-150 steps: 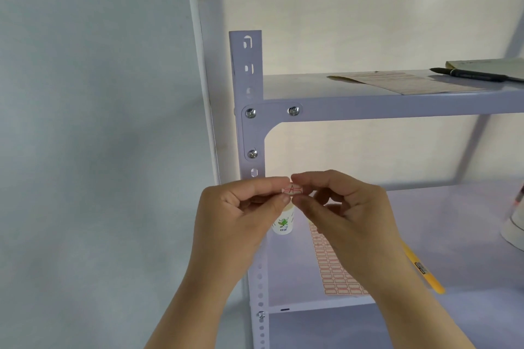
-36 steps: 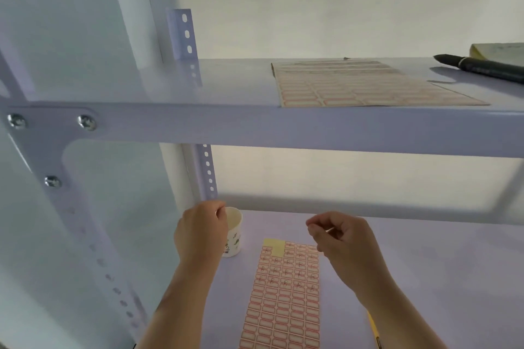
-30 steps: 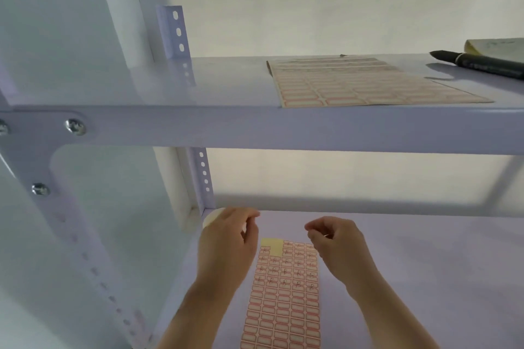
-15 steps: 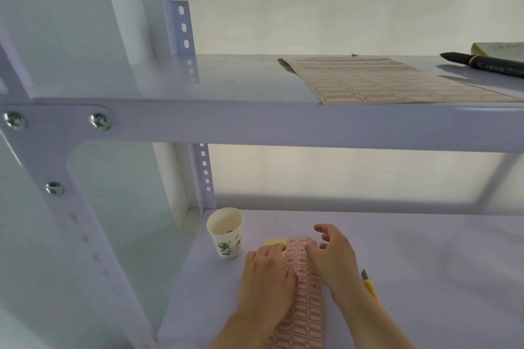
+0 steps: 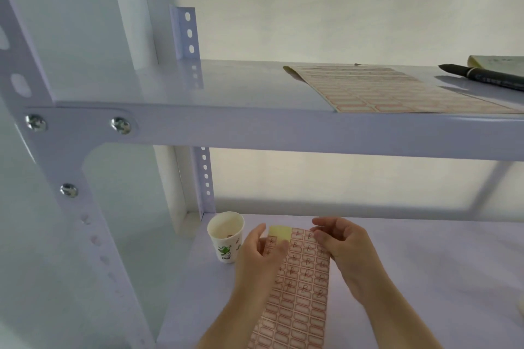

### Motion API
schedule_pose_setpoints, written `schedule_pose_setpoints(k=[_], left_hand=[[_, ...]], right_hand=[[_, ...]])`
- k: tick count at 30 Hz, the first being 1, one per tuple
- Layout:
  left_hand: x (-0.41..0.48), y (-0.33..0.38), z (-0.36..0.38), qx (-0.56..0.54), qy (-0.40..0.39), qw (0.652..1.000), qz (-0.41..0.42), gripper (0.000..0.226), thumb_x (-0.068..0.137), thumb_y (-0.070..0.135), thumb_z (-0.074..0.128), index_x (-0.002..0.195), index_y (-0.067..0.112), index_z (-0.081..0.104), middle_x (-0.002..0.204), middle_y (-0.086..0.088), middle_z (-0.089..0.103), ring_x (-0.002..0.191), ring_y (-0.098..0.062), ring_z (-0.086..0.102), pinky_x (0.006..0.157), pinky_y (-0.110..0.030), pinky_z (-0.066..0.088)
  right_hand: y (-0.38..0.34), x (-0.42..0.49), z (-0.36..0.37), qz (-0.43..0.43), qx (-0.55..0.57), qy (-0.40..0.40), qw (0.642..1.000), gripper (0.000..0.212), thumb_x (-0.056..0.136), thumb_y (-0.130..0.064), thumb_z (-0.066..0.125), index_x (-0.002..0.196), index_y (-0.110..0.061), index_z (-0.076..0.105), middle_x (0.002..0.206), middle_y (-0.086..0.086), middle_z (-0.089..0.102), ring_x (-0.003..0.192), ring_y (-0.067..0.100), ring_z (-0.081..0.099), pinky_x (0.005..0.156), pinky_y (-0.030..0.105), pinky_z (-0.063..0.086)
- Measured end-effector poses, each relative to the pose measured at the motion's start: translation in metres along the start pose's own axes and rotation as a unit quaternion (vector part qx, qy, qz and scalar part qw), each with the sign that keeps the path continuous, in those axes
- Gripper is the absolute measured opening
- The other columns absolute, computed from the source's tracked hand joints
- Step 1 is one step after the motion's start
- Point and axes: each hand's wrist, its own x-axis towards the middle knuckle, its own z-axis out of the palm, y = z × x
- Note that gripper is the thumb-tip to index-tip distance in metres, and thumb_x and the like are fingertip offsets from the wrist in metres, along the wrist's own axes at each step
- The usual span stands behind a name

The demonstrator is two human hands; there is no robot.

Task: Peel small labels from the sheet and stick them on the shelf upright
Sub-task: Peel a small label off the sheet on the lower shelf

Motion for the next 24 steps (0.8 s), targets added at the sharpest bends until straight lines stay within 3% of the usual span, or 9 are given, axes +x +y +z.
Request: schedule_pose_setpoints(k=[2, 5, 10, 12, 14, 17, 20, 24], left_hand=[[-0.001, 0.007, -0.002, -0.083, -0.003, 0.996, -0.011, 0.032, 0.088, 0.019, 0.072, 0.12, 0.017, 0.066, 0.096, -0.004, 0.08, 0.088, -0.021, 0.078, 0.081, -0.041, 0.064], [-0.008, 0.02, -0.007, -0.18, -0.044, 0.982, -0.021, 0.018, 0.086, 0.01, 0.074, 0.104, 0.011, 0.074, 0.096, -0.015, 0.08, 0.092, -0.037, 0.077, 0.087, -0.056, 0.059], [-0.017, 0.038, -0.015, -0.255, -0.098, 0.962, -0.022, 0.036, 0.067, 0.015, 0.086, 0.102, 0.008, 0.077, 0.109, -0.031, 0.073, 0.097, -0.043, 0.071, 0.094, -0.062, 0.054], [-0.019, 0.044, -0.017, -0.26, -0.123, 0.958, -0.006, 0.039, 0.069, 0.017, 0.084, 0.103, 0.0, 0.075, 0.11, -0.034, 0.071, 0.095, -0.042, 0.07, 0.094, -0.059, 0.054], [-0.02, 0.046, -0.018, -0.258, -0.142, 0.955, 0.02, 0.032, 0.08, 0.017, 0.076, 0.103, -0.005, 0.074, 0.105, -0.03, 0.074, 0.091, -0.039, 0.072, 0.087, -0.052, 0.058], [-0.023, 0.05, -0.017, -0.266, -0.146, 0.952, 0.049, 0.027, 0.089, 0.018, 0.067, 0.104, -0.003, 0.075, 0.097, -0.024, 0.075, 0.086, -0.033, 0.072, 0.076, -0.041, 0.058], [-0.025, 0.054, -0.015, -0.285, -0.142, 0.946, 0.056, 0.022, 0.09, 0.016, 0.065, 0.098, 0.001, 0.078, 0.088, -0.017, 0.077, 0.078, -0.026, 0.073, 0.067, -0.035, 0.059], [-0.026, 0.054, -0.016, -0.291, -0.147, 0.944, 0.055, 0.022, 0.091, 0.019, 0.062, 0.09, 0.006, 0.08, 0.082, -0.012, 0.077, 0.073, -0.022, 0.073, 0.066, -0.033, 0.058]], right_hand=[[-0.011, -0.003, -0.002, -0.023, -0.002, -0.004, 1.0, 0.017, 0.089, 0.002, 0.066, 0.092, -0.012, 0.075, 0.086, 0.009, 0.078, 0.081, 0.023, 0.073, 0.073, 0.03, 0.059], [-0.024, -0.008, 0.0, -0.074, -0.037, 0.011, 0.996, 0.022, 0.088, 0.002, 0.067, 0.082, -0.017, 0.076, 0.074, 0.001, 0.078, 0.07, 0.016, 0.072, 0.062, 0.023, 0.057], [-0.043, -0.02, 0.004, -0.188, -0.121, 0.002, 0.975, 0.021, 0.083, -0.004, 0.073, 0.081, -0.025, 0.075, 0.076, -0.011, 0.076, 0.071, 0.005, 0.07, 0.065, 0.016, 0.054], [-0.046, -0.023, 0.006, -0.27, -0.201, 0.043, 0.941, 0.016, 0.081, -0.008, 0.077, 0.081, -0.024, 0.075, 0.082, -0.013, 0.072, 0.08, 0.007, 0.067, 0.069, 0.015, 0.052], [-0.047, -0.026, 0.01, -0.356, -0.297, 0.123, 0.877, 0.008, 0.079, -0.016, 0.08, 0.08, -0.024, 0.076, 0.094, -0.011, 0.066, 0.089, 0.012, 0.058, 0.074, 0.023, 0.048], [-0.05, -0.032, 0.016, -0.419, -0.355, 0.178, 0.817, 0.004, 0.081, -0.027, 0.074, 0.078, -0.024, 0.075, 0.088, -0.006, 0.066, 0.082, 0.017, 0.053, 0.073, 0.034, 0.047], [-0.049, -0.039, 0.022, -0.42, -0.324, 0.132, 0.837, 0.006, 0.081, -0.02, 0.078, 0.079, -0.022, 0.073, 0.079, -0.008, 0.069, 0.073, 0.014, 0.061, 0.063, 0.037, 0.055], [-0.045, -0.043, 0.028, -0.39, -0.293, 0.118, 0.865, 0.007, 0.08, -0.023, 0.08, 0.083, -0.021, 0.073, 0.081, -0.009, 0.071, 0.067, 0.013, 0.065, 0.057, 0.037, 0.057]])
